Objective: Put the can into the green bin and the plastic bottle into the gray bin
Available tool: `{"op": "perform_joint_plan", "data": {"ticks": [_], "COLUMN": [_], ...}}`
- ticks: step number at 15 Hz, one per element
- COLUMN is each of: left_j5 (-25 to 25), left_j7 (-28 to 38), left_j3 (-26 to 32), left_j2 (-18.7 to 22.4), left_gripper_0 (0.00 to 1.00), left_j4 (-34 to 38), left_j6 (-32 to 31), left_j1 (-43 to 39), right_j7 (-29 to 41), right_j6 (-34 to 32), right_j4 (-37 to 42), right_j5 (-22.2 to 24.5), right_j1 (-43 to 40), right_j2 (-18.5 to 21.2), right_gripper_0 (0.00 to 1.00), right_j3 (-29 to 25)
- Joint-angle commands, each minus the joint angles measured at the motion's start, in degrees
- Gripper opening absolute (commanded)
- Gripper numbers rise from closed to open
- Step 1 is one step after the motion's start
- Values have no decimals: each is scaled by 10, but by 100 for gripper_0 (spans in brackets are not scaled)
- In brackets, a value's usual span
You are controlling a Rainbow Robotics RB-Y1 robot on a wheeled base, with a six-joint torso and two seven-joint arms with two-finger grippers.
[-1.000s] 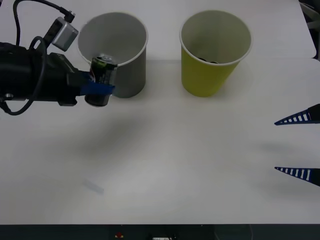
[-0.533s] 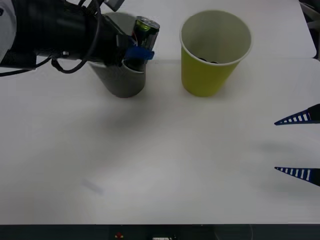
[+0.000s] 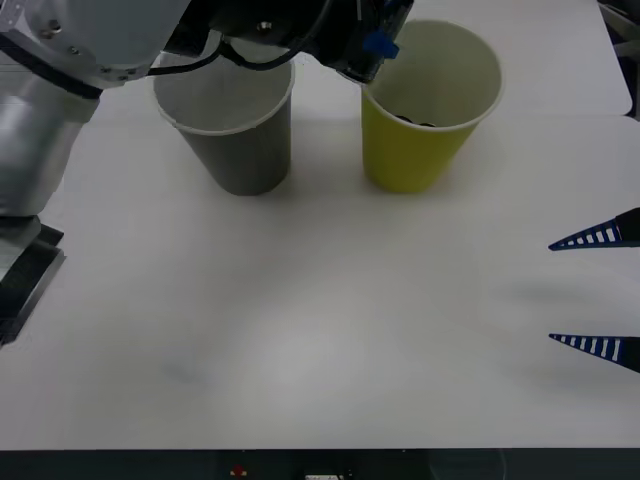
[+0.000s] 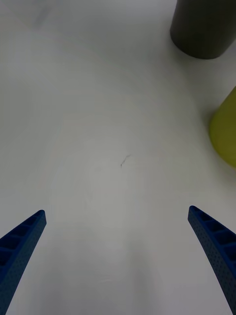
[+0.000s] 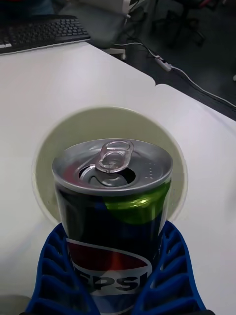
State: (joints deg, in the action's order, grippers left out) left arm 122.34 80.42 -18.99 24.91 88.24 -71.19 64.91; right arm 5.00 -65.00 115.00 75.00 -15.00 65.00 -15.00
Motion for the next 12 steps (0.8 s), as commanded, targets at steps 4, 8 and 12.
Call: {"op": "perform_joint_plan", "data": {"ticks": [4,8,12], "left_j5": [79,98,105], "left_j7": [-1,-12,-14], "left_j3": [-1,0,-1], "left_j2": [-96,-133,-138], "left_gripper_0": [0,0,5], "left_j4": [-142,-202,-204], "left_j6": [-2,18,18], "left_j1": [88,115,114], "right_j7": [0,0,0], "right_j6": [0,0,0], "right_j4": [0,0,0], "right_j5": [0,0,0], "right_j1": [0,0,0], "right_j2": [0,0,0], "right_gripper_0": [100,100,100], "right_j3": [0,0,0]}}
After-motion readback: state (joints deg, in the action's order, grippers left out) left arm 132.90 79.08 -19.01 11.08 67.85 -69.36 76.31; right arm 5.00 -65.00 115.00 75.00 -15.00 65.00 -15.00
